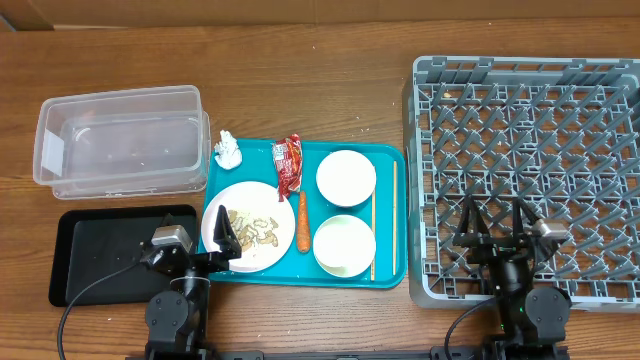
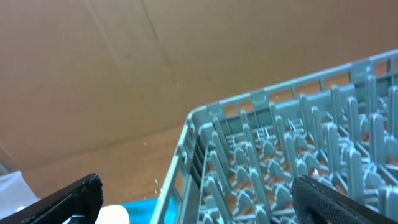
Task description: Sort waste into correct bins and load items into the dishwasher
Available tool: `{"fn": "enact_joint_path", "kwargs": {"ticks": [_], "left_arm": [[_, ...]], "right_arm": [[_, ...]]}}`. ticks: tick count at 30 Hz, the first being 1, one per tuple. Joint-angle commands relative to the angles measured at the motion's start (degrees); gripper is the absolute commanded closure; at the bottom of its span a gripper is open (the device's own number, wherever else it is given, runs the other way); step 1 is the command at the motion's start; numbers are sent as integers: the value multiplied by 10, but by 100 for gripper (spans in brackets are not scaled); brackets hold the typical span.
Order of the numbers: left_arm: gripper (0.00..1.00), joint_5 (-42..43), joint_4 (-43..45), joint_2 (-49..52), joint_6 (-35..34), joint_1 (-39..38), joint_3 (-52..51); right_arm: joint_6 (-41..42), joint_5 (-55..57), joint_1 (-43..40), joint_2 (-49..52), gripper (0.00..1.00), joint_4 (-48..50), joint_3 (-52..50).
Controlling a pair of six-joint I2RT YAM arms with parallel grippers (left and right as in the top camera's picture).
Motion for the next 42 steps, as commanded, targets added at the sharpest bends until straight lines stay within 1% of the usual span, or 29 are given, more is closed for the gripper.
{"fn": "enact_joint_path", "kwargs": {"ticks": [1, 3, 6, 9, 11, 13, 17, 20, 24, 28, 29, 31, 32, 33, 37, 41, 42], "left_arm": [[0, 0, 2, -6, -6, 0, -4], [0, 0, 2, -6, -6, 0, -4], [0, 0, 2, -6, -6, 0, -4], [0, 0, 2, -6, -6, 0, -4], [0, 0, 2, -6, -6, 0, -4], [0, 0, 2, -6, -6, 0, -4], [0, 0, 2, -6, -6, 0, -4], [0, 0, 2, -6, -6, 0, -4], [0, 0, 2, -6, -6, 0, -4], [0, 0, 2, -6, -6, 0, -4], [0, 0, 2, -6, -6, 0, -4], [0, 0, 2, -6, -6, 0, -4], [0, 0, 2, -6, -6, 0, -4], [0, 0, 2, -6, -6, 0, -4], [0, 0, 2, -6, -6, 0, -4], [0, 0, 2, -6, -6, 0, -4], [0, 0, 2, -6, -6, 0, -4]], "right_arm": [[2, -21, -4, -6, 0, 15, -5], [2, -43, -4, -6, 0, 16, 3], [2, -79, -4, -5, 0, 7, 42], [-2, -75, -4, 3, 0, -52, 123], [-2, -61, -4, 25, 0, -123, 195], [-3, -48, -4, 68, 0, -217, 279], [-2, -50, -4, 192, 0, -407, 449], [-2, -64, -4, 294, 0, -523, 568], [0, -136, -4, 387, 0, -589, 668], [0, -226, -4, 441, 0, -587, 687], [0, -237, -2, 455, 5, -587, 687], [16, -243, 12, 489, 4, -596, 687], [17, -243, 26, 509, 1, -603, 687], [17, -241, 42, 527, 0, -609, 687], [19, -192, 141, 604, 0, -638, 687], [48, -95, 270, 673, 0, -642, 687], [66, -54, 325, 696, 0, -636, 687]]}}
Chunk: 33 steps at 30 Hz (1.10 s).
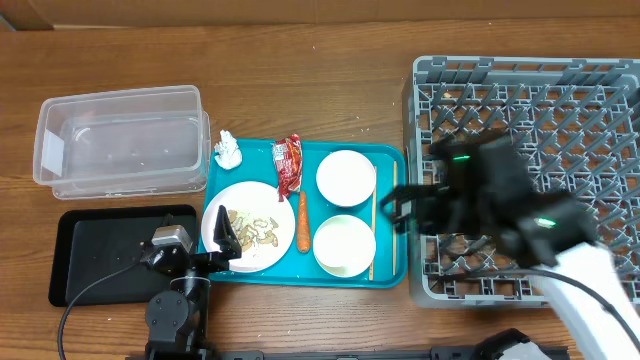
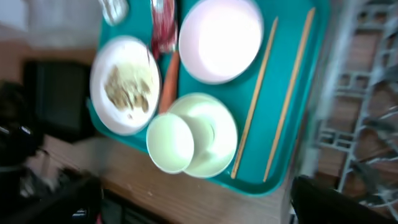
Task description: Sort waste into correct bins and load items into the dishwasher
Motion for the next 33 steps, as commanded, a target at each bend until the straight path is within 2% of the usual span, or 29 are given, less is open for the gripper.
{"fn": "enact_joint_path", "kwargs": {"ticks": [1, 4, 8, 10, 13, 26, 33], "left_arm": [[0, 0, 2, -6, -6, 0, -2], [0, 0, 2, -6, -6, 0, -2], [0, 0, 2, -6, -6, 0, -2], [0, 0, 2, -6, -6, 0, -2], [0, 0, 2, -6, -6, 0, -2], [0, 2, 17, -6, -7, 0, -2], [0, 149, 2, -6, -54, -1, -2]], "right_arm": [[46, 122, 124, 45, 0, 11, 11], [51, 153, 198, 79, 0, 37, 11], [51, 155, 252, 119, 0, 66, 10], [51, 156, 264, 142, 10, 72, 10], [84, 186, 265, 172, 18, 64, 10], [92, 217, 259, 160, 13, 64, 12], [138, 214, 201, 127, 12, 56, 12]]}}
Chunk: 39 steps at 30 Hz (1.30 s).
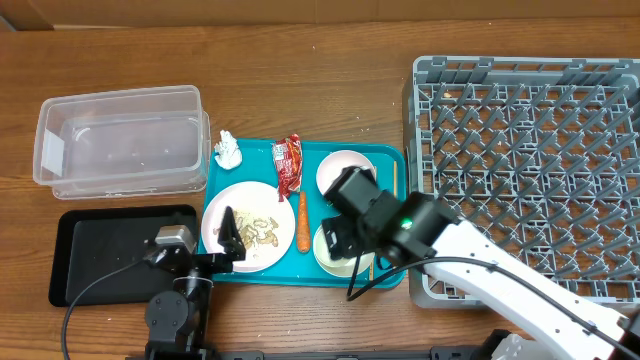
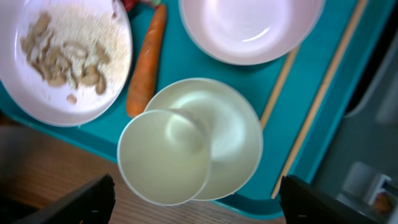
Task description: Sort waste into correct bins and load items into the dishwasher
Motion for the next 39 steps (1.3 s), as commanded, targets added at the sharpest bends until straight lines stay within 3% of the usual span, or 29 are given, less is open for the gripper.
{"fn": "enact_joint_path", "kwargs": {"ticks": [1, 6, 11, 16, 20, 28, 31, 35, 36, 39], "left_arm": [[0, 130, 7, -6, -52, -1, -2], [0, 272, 12, -6, -68, -1, 10], [0, 278, -43, 3, -75, -1, 77], [0, 240, -115, 79, -54, -1, 186], [0, 186, -228, 221, -75, -1, 343], [0, 244, -510, 517, -69, -9, 618], [0, 267, -530, 592, -76, -14, 656], [0, 361, -543, 671, -91, -14, 659], [1, 379, -542, 691, -89, -17, 659], [37, 390, -555, 739, -28, -51, 659]], "right_arm": [[33, 1, -45, -28, 12, -7, 12], [14, -39, -92, -29, 14, -27, 11], [3, -40, -97, -29, 14, -24, 11], [4, -41, -97, -29, 13, -18, 11], [13, -40, -97, -29, 13, -21, 12], [108, -32, -156, -43, 8, -30, 12], [111, -50, -204, -57, 8, -31, 12], [68, -93, -257, -77, 8, -32, 12], [60, -96, -265, -81, 8, -36, 12], [58, -96, -277, -89, 7, -48, 12]]}}
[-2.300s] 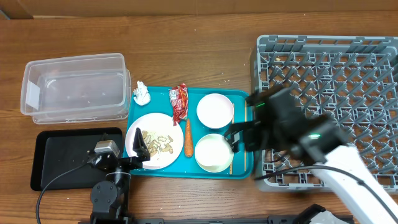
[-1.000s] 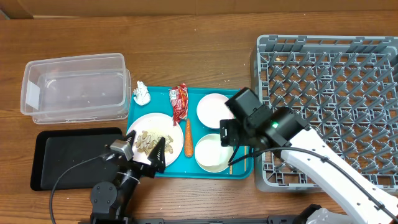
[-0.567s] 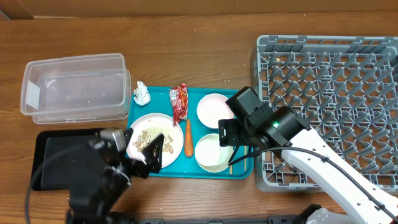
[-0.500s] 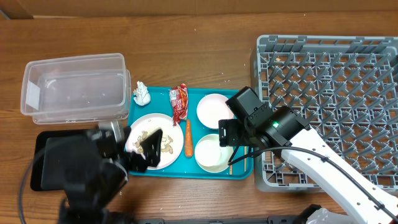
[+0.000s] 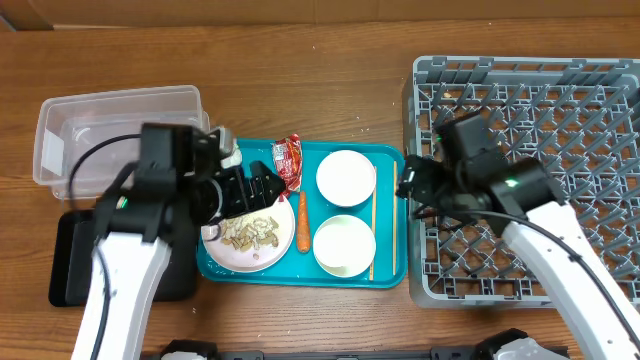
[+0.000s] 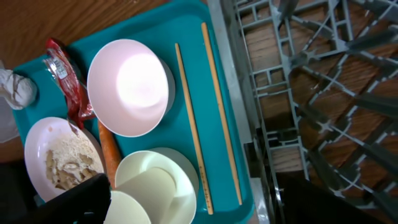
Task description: Sort waste into correct bins and load items into the dishwasher
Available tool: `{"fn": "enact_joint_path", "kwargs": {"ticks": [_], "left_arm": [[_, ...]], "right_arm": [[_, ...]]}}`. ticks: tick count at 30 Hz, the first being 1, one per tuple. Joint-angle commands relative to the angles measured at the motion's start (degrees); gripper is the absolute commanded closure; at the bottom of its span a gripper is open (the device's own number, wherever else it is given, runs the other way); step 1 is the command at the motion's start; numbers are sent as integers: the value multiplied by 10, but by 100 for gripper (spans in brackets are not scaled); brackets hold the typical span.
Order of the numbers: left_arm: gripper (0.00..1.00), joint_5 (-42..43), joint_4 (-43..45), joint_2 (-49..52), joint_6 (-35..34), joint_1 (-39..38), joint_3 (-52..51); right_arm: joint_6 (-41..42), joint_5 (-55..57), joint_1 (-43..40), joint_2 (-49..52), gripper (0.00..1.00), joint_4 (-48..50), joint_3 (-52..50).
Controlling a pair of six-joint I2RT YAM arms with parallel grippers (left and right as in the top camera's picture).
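Note:
On the teal tray (image 5: 385, 270) lie a plate of food scraps (image 5: 243, 238), a carrot (image 5: 302, 222), a red wrapper (image 5: 288, 162), a crumpled tissue (image 5: 228, 150), two chopsticks (image 6: 189, 130) and two white bowls. The back bowl (image 6: 127, 87) is bare. In the front bowl (image 5: 344, 245) lies a pale cup (image 6: 152, 190). My left gripper (image 5: 265, 185) hovers open over the plate's far edge, beside the wrapper. My right gripper (image 5: 415, 187) hangs open and holding nothing above the tray's right edge, by the grey dish rack (image 5: 530, 150).
A clear plastic container (image 5: 120, 140) stands at the back left. In front of it lies a black tray (image 5: 70, 260), partly under my left arm. The rack fills the right side of the table.
My right gripper was low over the front bowl and cup; now it is higher and further right, at the tray's right edge. My left arm has left the table front and hangs over the plate.
Both arms stood parked at the table's front edge. Then my right arm was raised over the rack's left part, then low over the front bowl. Now it is back by the rack and my left arm is out over the plate. Nothing on the tray has moved.

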Motion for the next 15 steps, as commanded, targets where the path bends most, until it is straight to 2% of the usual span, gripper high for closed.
{"fn": "enact_joint_path", "kwargs": {"ticks": [1, 8, 12, 15], "left_arm": [[41, 45, -24, 54, 60, -52, 10], [38, -201, -47, 128, 55, -225, 10], [38, -282, -18, 162, 52, -292, 10], [42, -291, 13, 190, 46, -312, 10]], "right_arm": [[-15, -20, -12, -17, 7, -6, 12], [-15, -19, -15, -17, 3, -8, 12], [-15, -20, -15, -17, 2, -8, 12], [-15, -20, -15, -17, 2, -11, 11]]}}
